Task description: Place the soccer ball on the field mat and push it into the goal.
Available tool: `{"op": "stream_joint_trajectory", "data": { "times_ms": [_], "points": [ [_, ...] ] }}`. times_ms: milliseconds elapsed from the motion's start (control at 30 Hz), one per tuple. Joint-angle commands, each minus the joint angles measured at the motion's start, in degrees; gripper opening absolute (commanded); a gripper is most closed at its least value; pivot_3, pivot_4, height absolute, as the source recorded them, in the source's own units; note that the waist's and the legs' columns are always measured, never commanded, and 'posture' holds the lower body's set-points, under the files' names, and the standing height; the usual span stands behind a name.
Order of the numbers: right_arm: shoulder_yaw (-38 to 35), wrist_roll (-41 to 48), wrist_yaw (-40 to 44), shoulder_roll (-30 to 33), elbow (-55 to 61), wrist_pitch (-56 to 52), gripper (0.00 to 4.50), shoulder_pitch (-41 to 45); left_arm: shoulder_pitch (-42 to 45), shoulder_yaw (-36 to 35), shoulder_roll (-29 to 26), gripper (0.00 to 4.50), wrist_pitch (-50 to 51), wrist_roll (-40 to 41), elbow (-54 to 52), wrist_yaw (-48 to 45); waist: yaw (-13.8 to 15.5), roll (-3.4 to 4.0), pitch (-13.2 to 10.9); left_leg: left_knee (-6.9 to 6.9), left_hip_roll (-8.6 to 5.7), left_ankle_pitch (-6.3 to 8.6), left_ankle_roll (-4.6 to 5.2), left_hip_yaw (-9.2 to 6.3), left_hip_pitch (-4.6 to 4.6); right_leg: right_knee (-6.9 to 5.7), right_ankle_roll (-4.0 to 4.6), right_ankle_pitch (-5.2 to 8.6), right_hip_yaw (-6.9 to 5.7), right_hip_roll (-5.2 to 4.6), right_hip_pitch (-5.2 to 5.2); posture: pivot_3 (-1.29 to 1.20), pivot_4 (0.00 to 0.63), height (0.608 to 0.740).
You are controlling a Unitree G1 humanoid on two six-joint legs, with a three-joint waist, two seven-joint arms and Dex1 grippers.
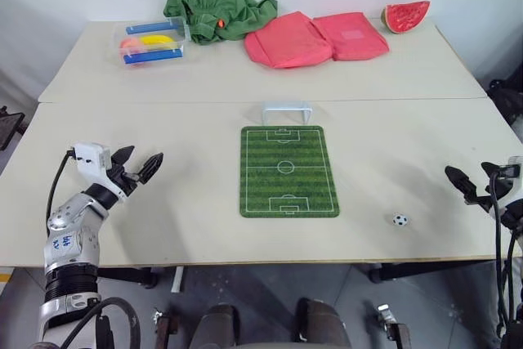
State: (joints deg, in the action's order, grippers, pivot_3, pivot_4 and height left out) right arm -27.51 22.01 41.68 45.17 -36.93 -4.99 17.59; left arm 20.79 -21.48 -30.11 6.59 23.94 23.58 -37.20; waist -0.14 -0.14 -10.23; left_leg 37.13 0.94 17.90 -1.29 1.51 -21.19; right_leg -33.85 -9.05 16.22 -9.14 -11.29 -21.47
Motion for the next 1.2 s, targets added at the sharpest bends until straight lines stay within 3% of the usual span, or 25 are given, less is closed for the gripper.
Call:
{"op": "stream_joint_trajectory", "data": {
  "times_ms": [33,200,400,533,633,933,1200],
  "points": [
    [-1.7,0.8,-0.4,1.1,2.9,-0.1,4.49,-0.5,1.1,0.2,-0.9,4.50,-1.2,-0.8,-0.1,-0.2,0.0,0.00,0.0,0.00,0.00,0.00,0.00,0.00,0.00,0.00,0.00,0.00,0.00,0.00,0.00,0.00,0.150,0.740],
    [-2.1,1.2,0.4,2.3,8.7,-2.6,4.49,-3.3,2.0,0.3,-1.8,4.50,-0.8,-0.8,0.6,-1.0,0.0,0.00,0.0,0.00,0.00,0.00,0.00,0.00,0.00,0.00,0.00,0.00,0.00,0.00,0.00,0.00,0.150,0.740],
    [-1.4,4.1,4.6,4.7,25.9,-10.8,4.49,-9.4,1.7,3.4,-4.3,4.50,4.7,-0.3,-3.9,-5.3,0.1,0.00,0.0,-0.01,0.00,0.01,0.00,0.00,0.00,0.00,0.00,0.00,0.00,0.00,-0.01,0.00,0.150,0.740],
    [1.9,7.5,11.5,8.7,38.8,-18.8,4.49,-13.4,0.0,6.4,-6.0,4.50,4.8,0.9,-8.6,-13.3,0.2,0.00,0.0,0.04,0.01,0.02,0.01,0.00,-0.01,0.00,-0.01,-0.01,0.03,0.00,-0.01,0.00,0.150,0.740],
    [5.0,6.1,17.9,12.5,43.0,-19.0,4.49,-17.5,0.1,7.2,-6.8,4.50,2.7,0.6,-8.5,-17.2,0.3,-0.04,0.0,0.04,0.05,0.04,-0.01,0.00,-0.01,-0.01,-0.01,-0.01,0.02,0.04,-0.01,0.00,0.150,0.740],
    [14.6,-1.9,28.2,16.2,35.9,-9.3,4.49,-16.9,-3.9,7.3,-6.5,4.50,-0.2,2.2,-11.7,-23.8,0.2,-0.12,-0.1,0.16,0.03,0.11,0.05,0.04,-0.03,0.01,-0.03,-0.02,0.04,0.03,0.00,0.00,0.150,0.740],
    [20.3,-5.4,28.7,12.1,27.6,-4.1,4.49,-11.6,-8.9,5.6,-7.4,4.50,2.5,3.5,-17.9,-22.4,0.1,-0.17,-0.1,0.19,0.05,0.11,0.05,0.04,-0.01,-0.02,-0.03,-0.02,0.04,0.03,0.01,0.00,0.150,0.740]
  ]
}}
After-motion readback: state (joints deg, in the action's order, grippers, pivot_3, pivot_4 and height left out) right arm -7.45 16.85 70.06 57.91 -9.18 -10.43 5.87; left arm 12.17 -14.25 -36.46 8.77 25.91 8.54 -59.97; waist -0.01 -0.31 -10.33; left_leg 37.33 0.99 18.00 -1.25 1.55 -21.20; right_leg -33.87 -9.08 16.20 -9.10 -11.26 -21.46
